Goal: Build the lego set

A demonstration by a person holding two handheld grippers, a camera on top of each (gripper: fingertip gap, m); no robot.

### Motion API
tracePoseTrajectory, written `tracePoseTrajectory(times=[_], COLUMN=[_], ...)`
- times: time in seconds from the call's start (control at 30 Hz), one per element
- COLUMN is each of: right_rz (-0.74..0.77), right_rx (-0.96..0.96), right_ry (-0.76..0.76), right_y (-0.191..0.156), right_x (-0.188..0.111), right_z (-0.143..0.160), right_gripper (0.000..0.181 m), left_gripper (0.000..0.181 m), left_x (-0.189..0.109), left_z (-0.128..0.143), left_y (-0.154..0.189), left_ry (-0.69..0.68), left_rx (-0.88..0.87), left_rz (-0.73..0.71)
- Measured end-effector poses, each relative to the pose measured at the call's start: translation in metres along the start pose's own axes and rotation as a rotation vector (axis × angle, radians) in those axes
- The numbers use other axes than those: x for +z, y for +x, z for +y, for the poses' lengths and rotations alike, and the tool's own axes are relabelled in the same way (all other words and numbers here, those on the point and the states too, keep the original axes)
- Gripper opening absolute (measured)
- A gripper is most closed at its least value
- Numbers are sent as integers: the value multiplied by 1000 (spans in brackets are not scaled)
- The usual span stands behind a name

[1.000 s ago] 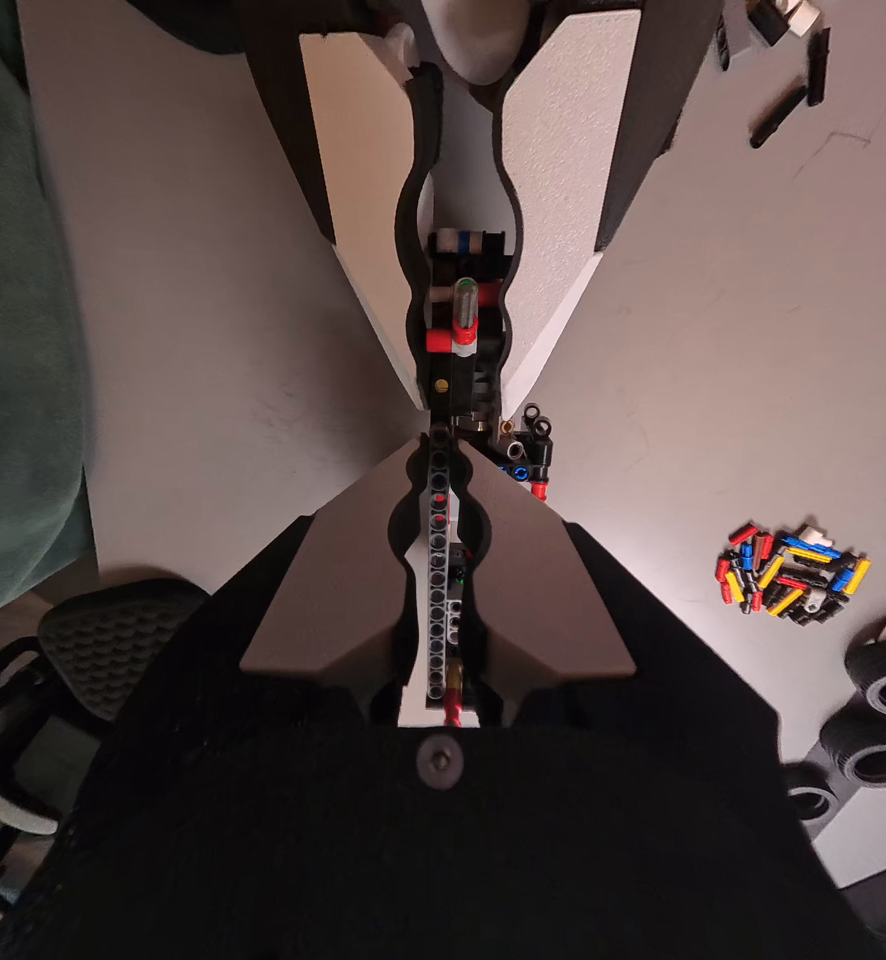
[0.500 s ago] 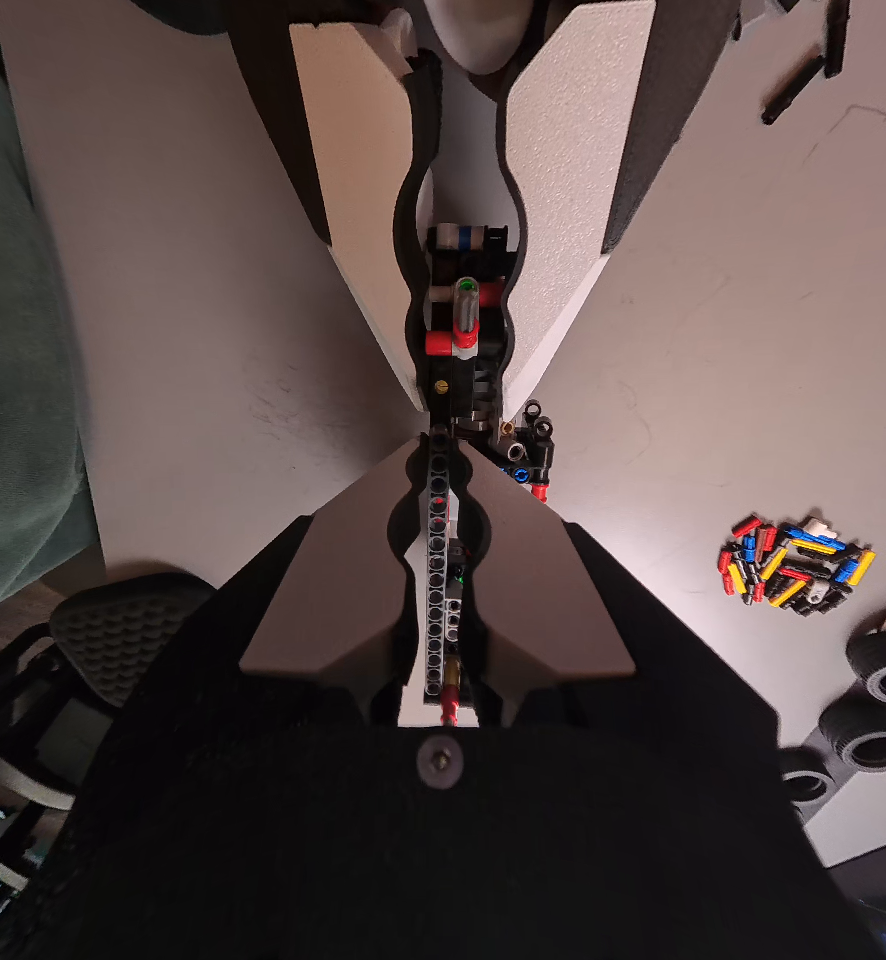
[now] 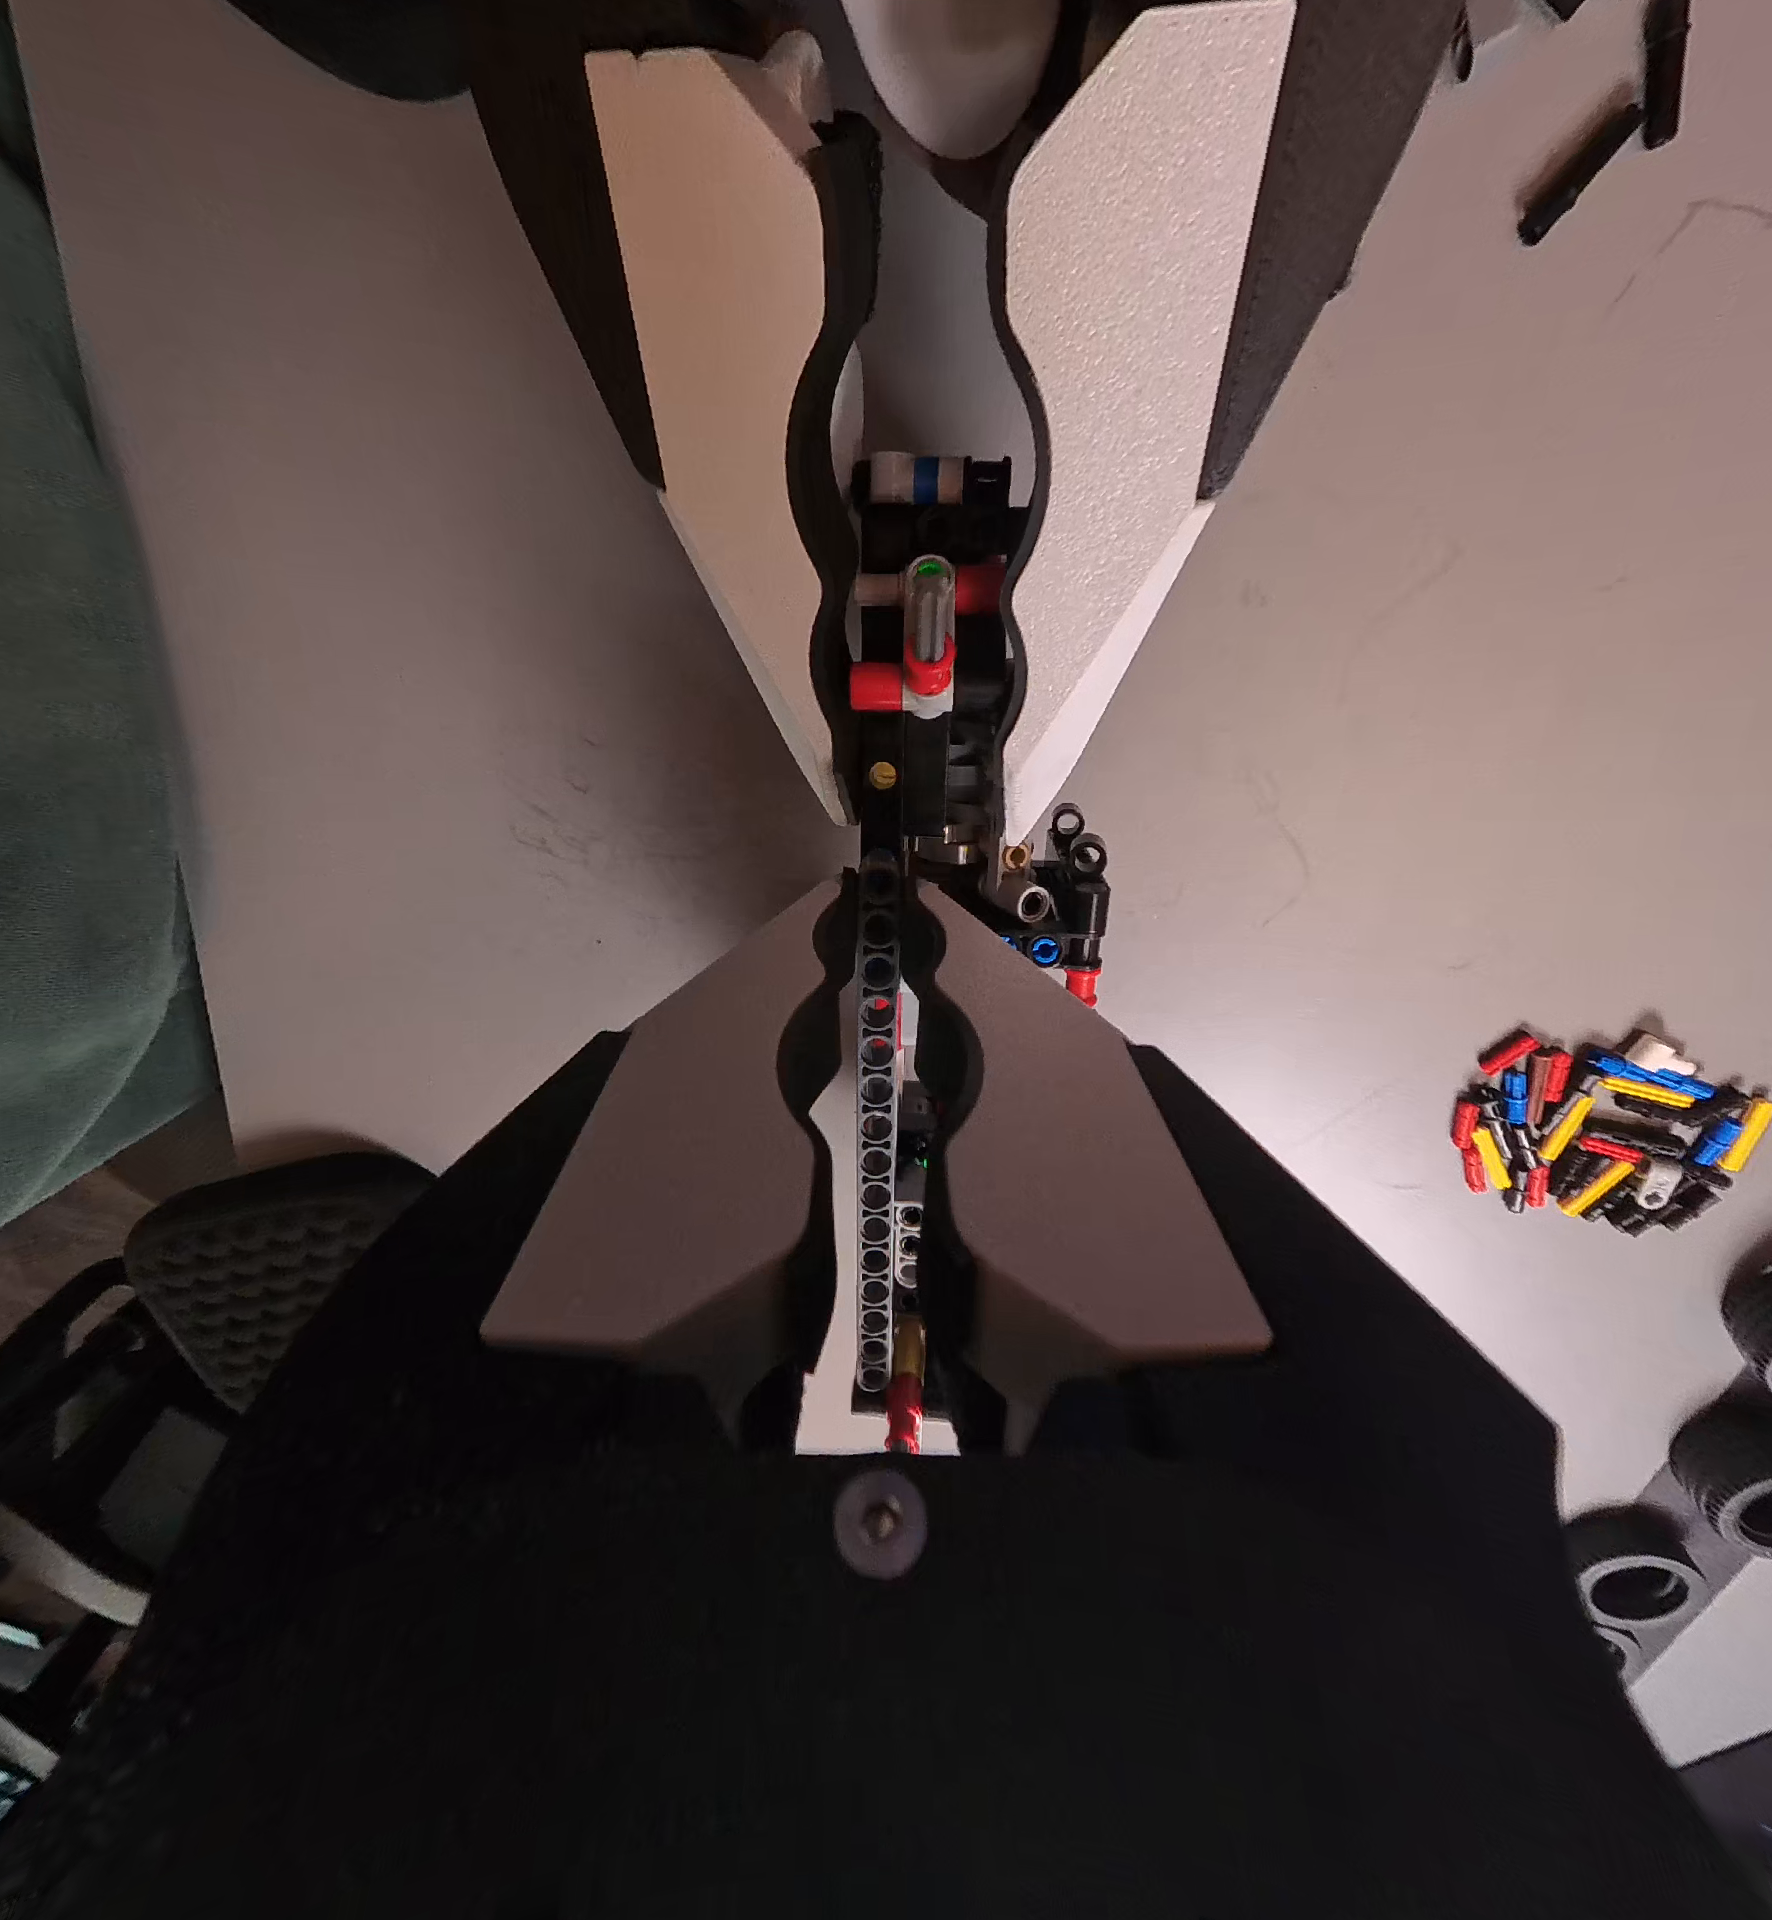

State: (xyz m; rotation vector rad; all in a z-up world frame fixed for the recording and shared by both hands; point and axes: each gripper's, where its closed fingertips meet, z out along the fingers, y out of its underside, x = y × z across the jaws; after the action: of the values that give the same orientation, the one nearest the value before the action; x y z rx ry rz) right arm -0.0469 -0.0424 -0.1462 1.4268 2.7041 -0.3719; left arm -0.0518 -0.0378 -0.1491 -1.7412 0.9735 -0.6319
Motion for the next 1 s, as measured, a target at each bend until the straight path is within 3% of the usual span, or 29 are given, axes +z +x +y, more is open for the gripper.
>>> tracePoseTrajectory(times=[0.03,0.27,0.6,0.8,1.0], right_rz=[3,42,156,356,417], right_rx=[2,-3,-39,-93,-76], right_ry=[4,38,193,156,155], right_y=[0,-1,-6,-1,-2], right_x=[0,-1,-20,-17,8], right_z=[0,-1,-3,46,69], right_gripper=[4,4,28,49,34], left_gripper=[25,25,24,24,25], left_x=[0,-1,-1,0,-1], left_z=[0,-2,-2,-3,-2], left_y=[0,0,3,8,15], left_ry=[5,13,14,21,23], left_rx=[-4,18,45,112,164], left_rz=[0,-4,-16,-15,-25])
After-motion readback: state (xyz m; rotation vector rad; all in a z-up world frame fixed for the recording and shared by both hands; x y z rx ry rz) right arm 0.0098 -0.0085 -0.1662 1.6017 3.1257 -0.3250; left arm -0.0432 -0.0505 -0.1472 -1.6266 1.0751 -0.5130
